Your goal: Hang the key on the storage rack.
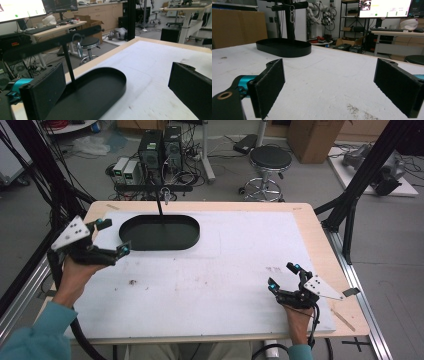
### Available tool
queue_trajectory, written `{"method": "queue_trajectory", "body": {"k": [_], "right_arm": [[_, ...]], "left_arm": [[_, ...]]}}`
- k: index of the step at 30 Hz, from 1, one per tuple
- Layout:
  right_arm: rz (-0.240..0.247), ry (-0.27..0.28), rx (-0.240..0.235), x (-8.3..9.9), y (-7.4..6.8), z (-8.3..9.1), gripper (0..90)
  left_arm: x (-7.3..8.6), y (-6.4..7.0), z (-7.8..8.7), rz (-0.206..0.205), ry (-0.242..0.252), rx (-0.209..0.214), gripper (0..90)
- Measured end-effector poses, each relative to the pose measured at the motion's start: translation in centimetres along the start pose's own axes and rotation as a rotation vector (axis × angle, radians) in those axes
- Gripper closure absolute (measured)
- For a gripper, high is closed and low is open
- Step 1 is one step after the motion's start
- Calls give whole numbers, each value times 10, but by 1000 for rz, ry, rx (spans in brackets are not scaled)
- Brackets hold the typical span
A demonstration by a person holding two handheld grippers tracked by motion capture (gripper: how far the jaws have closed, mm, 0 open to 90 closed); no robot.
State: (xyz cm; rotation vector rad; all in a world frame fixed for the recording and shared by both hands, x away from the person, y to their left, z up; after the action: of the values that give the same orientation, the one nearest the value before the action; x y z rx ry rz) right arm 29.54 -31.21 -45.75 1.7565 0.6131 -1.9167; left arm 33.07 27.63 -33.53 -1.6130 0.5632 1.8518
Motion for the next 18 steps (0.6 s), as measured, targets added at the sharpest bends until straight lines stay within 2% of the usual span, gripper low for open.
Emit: {"method": "queue_trajectory", "body": {"k": [3, 4, 5, 7, 8, 12, 18], "right_arm": [[-3, 0, 0, 0, 0, 0, 92], [0, 0, 2, 0, 0, 0, 92], [0, 0, 2, 0, 0, 0, 92], [1, -3, 2, 0, 0, 0, 92], [1, -3, 2, 0, 0, 0, 92], [3, -6, 2, 0, 0, 0, 92], [5, -3, 2, 0, 0, 0, 92]], "left_arm": [[18, 7, 16, 20, 31, -16, 17], [33, 13, 25, 31, 48, -21, 17], [33, 13, 25, 31, 48, -21, 17], [53, 20, 33, 36, 46, -22, 17], [53, 20, 33, 36, 46, -22, 17], [76, 29, 33, 64, 57, -18, 17], [106, 38, 27, 70, 58, -9, 17]]}}
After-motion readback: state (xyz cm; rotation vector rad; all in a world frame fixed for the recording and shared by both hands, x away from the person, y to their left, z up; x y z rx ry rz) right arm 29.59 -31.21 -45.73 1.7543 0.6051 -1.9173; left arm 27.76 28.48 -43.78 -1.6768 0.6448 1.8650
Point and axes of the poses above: each handheld gripper's, and its own axes: z roughly backward along the jaws, x roughly out of its underside, y roughly to its right, the point moved 1 cm from there along -z, roughly forward along the jaws, and after that the axes turned 3 degrees about -y, right-handed, at the moved point
